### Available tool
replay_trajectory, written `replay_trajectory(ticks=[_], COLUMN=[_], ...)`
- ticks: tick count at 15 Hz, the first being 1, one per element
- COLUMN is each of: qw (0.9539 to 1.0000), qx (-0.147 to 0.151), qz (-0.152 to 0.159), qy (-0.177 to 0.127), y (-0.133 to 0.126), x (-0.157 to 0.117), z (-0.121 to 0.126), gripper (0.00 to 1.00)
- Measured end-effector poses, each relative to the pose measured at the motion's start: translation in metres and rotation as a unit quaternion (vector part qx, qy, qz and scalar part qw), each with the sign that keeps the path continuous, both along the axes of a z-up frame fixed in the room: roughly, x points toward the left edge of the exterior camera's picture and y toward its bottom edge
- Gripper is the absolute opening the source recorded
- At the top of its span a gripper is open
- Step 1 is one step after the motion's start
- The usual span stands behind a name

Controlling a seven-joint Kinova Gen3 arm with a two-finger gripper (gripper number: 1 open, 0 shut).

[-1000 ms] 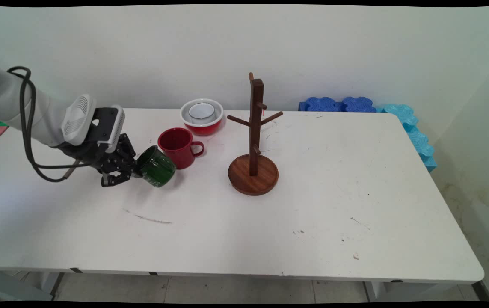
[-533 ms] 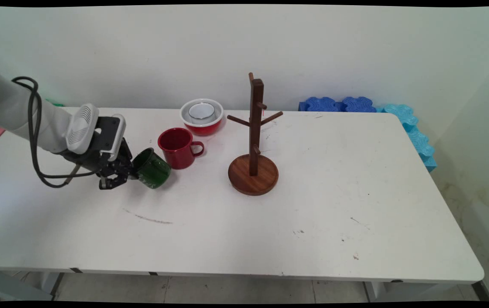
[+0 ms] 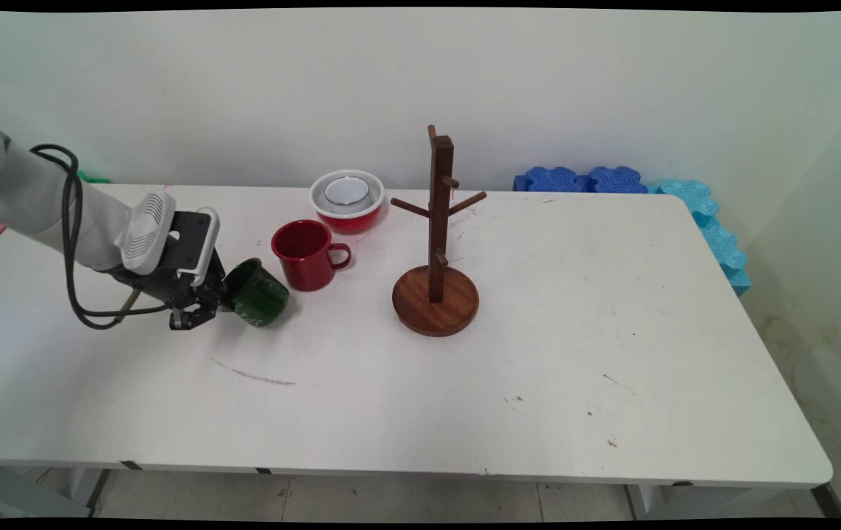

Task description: Place the picked object on the table

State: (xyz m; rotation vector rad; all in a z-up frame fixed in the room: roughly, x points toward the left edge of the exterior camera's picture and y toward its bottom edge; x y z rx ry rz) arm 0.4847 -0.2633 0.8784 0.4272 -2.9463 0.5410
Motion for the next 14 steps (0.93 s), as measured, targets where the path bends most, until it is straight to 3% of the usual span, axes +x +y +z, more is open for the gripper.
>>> replay_trajectory(ticks=[5,6,14], qw=[1.0,1.0,0.9999], qx=[0.0,0.0,0.003], qz=[-0.001,-0.002,-0.002], qy=[-0.008,-0.009,-0.011], y=[0.001,0.002,0.004], x=[0.001,0.001,0.001], z=[-0.007,-0.007,-0.014], gripper=[0.0,1.0,1.0])
